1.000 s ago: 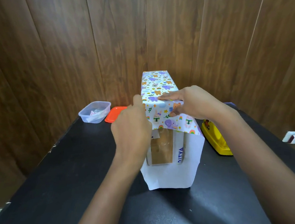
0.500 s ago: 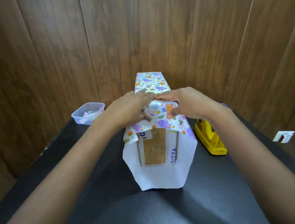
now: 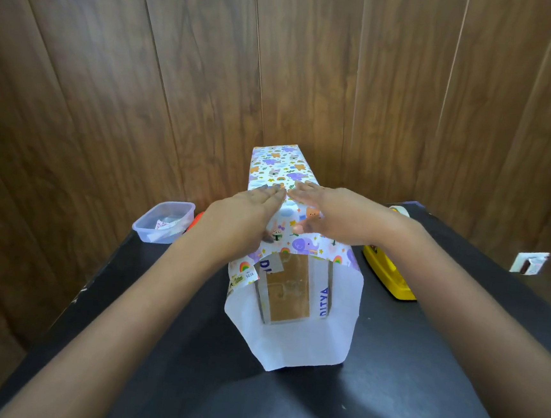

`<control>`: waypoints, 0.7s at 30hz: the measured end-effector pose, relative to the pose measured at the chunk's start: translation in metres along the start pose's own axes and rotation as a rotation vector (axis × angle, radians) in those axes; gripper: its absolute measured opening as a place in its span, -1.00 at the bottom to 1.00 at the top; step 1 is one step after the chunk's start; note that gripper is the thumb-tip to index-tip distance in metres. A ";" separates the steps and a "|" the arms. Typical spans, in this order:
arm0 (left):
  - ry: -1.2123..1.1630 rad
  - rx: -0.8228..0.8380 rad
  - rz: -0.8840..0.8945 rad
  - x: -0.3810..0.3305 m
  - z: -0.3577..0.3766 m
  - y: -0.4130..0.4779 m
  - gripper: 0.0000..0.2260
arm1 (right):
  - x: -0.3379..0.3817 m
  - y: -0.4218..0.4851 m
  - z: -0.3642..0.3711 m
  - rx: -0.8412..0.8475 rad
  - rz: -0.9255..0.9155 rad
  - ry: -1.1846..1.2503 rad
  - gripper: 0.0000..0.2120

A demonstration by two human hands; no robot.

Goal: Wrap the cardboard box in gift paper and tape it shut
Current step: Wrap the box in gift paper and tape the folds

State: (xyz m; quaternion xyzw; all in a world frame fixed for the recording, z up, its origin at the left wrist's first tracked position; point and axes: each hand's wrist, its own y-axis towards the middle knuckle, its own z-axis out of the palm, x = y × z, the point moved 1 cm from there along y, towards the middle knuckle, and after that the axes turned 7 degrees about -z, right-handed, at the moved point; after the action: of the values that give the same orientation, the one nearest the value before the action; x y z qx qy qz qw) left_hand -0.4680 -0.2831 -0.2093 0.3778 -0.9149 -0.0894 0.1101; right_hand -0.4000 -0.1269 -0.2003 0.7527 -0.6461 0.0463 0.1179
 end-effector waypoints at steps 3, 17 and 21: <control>0.070 -0.030 0.005 -0.003 0.003 -0.002 -0.35 | 0.005 -0.001 0.006 0.018 -0.006 -0.234 -0.43; 0.229 -0.118 0.058 -0.012 0.002 -0.011 -0.31 | 0.000 -0.010 -0.005 -0.146 0.078 -0.063 -0.28; 0.245 -0.141 0.084 -0.010 0.005 -0.011 -0.29 | -0.003 -0.009 0.000 -0.132 0.067 -0.031 -0.30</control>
State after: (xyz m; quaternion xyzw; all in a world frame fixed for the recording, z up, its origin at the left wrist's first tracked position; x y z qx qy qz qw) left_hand -0.4549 -0.2838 -0.2178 0.3388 -0.9010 -0.1019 0.2509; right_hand -0.3916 -0.1223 -0.2021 0.7220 -0.6742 -0.0040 0.1556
